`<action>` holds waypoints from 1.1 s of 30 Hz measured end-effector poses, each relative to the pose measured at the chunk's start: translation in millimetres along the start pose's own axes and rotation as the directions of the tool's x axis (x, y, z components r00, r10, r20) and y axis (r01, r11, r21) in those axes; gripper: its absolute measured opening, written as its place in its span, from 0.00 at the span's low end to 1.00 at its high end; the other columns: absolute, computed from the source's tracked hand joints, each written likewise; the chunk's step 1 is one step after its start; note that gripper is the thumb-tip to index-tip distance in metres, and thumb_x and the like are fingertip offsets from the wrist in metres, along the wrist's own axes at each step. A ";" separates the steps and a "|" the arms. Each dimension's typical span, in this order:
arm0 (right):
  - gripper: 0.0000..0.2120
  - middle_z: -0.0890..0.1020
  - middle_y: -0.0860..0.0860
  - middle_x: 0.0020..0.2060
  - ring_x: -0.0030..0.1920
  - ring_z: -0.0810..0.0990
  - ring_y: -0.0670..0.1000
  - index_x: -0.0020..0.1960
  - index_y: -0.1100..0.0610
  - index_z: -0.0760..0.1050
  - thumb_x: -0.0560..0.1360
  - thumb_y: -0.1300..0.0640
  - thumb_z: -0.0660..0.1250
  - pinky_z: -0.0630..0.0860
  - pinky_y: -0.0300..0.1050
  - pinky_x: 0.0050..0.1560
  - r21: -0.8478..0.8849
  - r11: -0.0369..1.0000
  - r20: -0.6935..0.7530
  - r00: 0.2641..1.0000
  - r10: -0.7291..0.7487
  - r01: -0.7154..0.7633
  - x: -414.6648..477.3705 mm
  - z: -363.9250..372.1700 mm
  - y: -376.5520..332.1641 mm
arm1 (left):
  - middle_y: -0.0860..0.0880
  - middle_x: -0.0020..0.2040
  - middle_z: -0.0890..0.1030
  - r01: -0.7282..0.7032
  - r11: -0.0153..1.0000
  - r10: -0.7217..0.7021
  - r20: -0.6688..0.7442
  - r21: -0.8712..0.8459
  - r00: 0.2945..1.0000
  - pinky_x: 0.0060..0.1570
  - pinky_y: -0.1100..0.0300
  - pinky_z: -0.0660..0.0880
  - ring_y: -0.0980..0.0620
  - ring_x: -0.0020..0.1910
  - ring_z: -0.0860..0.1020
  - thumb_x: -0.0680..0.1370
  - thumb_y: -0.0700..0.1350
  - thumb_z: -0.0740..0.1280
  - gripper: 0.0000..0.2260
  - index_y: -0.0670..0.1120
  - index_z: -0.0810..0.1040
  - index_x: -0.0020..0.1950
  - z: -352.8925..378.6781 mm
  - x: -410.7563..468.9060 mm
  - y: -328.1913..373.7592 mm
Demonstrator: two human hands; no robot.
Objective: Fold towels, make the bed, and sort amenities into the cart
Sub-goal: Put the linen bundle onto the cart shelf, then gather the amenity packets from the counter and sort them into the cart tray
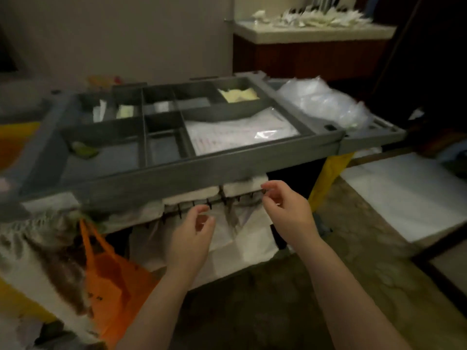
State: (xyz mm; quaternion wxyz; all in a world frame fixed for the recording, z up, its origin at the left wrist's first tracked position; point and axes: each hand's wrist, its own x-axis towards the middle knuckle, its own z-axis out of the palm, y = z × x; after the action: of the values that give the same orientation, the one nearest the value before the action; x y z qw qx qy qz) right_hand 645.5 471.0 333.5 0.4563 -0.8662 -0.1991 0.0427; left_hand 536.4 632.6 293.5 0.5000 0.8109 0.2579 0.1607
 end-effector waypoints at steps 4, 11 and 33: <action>0.12 0.79 0.43 0.44 0.44 0.78 0.43 0.62 0.48 0.72 0.79 0.56 0.62 0.78 0.42 0.44 0.041 0.999 -0.116 0.993 0.000 0.005 12.8 -46.0 -33.2 | 0.56 0.49 0.78 -0.104 0.994 0.106 0.087 -0.024 0.991 0.46 0.59 0.74 0.57 0.48 0.76 0.80 0.47 0.63 0.09 0.56 0.73 0.59 -0.8 21.8 46.1; 0.12 0.77 0.40 0.46 0.45 0.78 0.43 0.61 0.46 0.73 0.80 0.56 0.60 0.78 0.41 0.44 0.039 0.989 -0.243 0.958 0.150 -0.145 14.6 -91.1 18.6 | 0.55 0.47 0.79 -0.169 0.980 0.193 0.313 -0.103 0.930 0.48 0.56 0.77 0.56 0.47 0.78 0.79 0.45 0.64 0.08 0.59 0.73 0.52 74.7 41.6 80.7; 0.08 0.79 0.44 0.41 0.38 0.76 0.44 0.56 0.46 0.74 0.79 0.56 0.61 0.67 0.32 0.32 0.231 0.856 -0.491 0.705 0.512 -0.462 104.1 -435.8 331.9 | 0.53 0.50 0.79 -0.312 0.950 0.218 0.654 0.029 0.725 0.40 0.66 0.72 0.56 0.48 0.77 0.80 0.49 0.62 0.11 0.52 0.73 0.62 547.7 122.7 280.0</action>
State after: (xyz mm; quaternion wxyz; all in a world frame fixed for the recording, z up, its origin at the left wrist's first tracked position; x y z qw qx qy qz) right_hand 953.9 6.4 329.5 0.5044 -0.8425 0.1745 -0.0729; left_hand 992.6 202.1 298.6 0.4730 0.8771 -0.0373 -0.0751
